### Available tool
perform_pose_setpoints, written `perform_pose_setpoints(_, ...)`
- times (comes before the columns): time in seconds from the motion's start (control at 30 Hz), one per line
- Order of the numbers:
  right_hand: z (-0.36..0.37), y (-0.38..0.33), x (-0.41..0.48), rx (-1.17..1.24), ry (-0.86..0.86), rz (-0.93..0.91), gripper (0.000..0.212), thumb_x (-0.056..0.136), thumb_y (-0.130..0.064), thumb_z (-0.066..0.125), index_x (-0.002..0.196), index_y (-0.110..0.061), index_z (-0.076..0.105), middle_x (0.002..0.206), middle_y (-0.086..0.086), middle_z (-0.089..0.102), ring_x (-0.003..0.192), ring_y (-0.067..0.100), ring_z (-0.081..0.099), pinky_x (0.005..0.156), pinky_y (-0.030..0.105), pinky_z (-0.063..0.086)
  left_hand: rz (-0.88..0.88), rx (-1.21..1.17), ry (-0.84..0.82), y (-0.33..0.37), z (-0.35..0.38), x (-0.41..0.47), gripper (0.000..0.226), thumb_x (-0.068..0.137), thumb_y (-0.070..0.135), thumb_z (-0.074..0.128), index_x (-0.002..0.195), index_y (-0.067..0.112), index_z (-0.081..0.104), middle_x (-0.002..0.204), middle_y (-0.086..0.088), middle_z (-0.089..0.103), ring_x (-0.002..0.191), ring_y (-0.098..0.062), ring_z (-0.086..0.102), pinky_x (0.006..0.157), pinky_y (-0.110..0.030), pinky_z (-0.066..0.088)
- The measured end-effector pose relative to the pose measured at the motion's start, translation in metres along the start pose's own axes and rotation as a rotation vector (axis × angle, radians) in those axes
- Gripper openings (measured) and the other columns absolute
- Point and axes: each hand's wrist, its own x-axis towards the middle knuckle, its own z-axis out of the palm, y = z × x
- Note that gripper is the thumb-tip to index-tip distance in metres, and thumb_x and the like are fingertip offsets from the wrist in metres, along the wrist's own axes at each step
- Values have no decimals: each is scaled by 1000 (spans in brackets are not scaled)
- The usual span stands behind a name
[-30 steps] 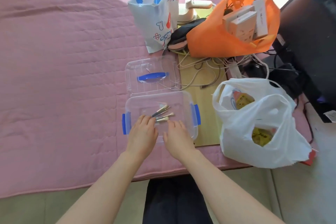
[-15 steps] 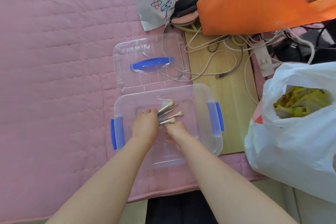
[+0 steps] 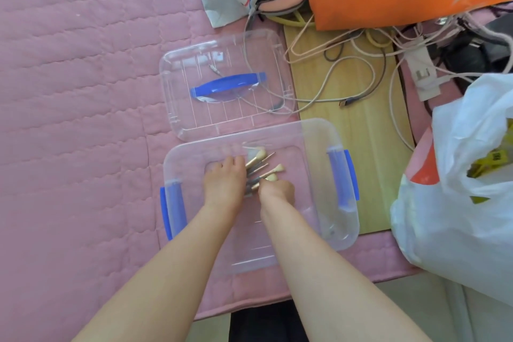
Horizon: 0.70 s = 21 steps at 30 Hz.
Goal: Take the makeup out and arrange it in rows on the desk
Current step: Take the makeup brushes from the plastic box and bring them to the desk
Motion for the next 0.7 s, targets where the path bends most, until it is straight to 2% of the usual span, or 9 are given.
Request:
perform_pose_setpoints(0.07, 0, -3, 1, 63, 21, 18, 29, 87, -27, 57, 101, -4, 66, 106, 14, 70, 96, 33, 66, 76, 33, 51, -4, 22, 41, -1, 0, -1, 23, 79, 0, 59, 99, 8, 55, 95, -7, 61, 89, -30, 61, 65, -33, 46)
perform_pose_setpoints(0.17, -3, -5, -1, 81, 28, 2, 34, 92, -32, 51, 108, -5, 64, 110, 16, 68, 99, 34, 64, 82, 34, 52, -8, -39, -51, -4, 7, 0, 23, 85, -1, 47, 106, 9, 47, 108, -9, 55, 103, -31, 52, 74, -37, 41)
perform_pose_setpoints(0.33, -9, -3, -7, 265, 23, 47, 35, 93, -22, 46, 117, 2, 42, 116, 23, 61, 98, 40, 64, 85, 53, 52, -117, -232, -45, 0, 7, 2, 15, 89, 9, 48, 103, 8, 43, 101, -13, 56, 99, -34, 49, 71, -40, 40)
perform_pose_setpoints(0.4, -10, -3, -11, 371, 10, 61, 34, 95, -23, 43, 118, 2, 36, 114, 25, 59, 92, 41, 65, 82, 55, 53, -153, -314, -57, 1, 6, 0, 17, 88, 9, 47, 103, 7, 42, 97, -14, 56, 95, -36, 49, 68, -42, 39)
perform_pose_setpoints(0.5, -9, -6, -11, 327, 22, 26, 34, 95, -25, 44, 116, 2, 41, 109, 28, 61, 89, 42, 65, 80, 51, 55, -179, -387, -46, 2, 7, -1, 16, 88, 6, 42, 104, 7, 42, 95, -15, 55, 89, -37, 51, 64, -43, 40)
perform_pose_setpoints(0.6, -4, -11, -10, 210, 38, -69, 29, 94, -29, 48, 104, -3, 55, 94, 22, 67, 87, 40, 66, 80, 48, 55, -269, -535, -58, 1, 8, 0, 7, 91, 12, 42, 94, 7, 45, 96, -16, 56, 87, -36, 53, 67, -42, 44)
perform_pose_setpoints(0.7, -3, -11, -6, 151, 62, -95, 21, 91, -23, 54, 102, -6, 59, 95, 16, 68, 89, 34, 65, 72, 31, 48, -307, -568, -75, 0, 8, 5, 13, 92, 19, 48, 89, 7, 51, 97, -15, 58, 89, -35, 54, 71, -43, 48)
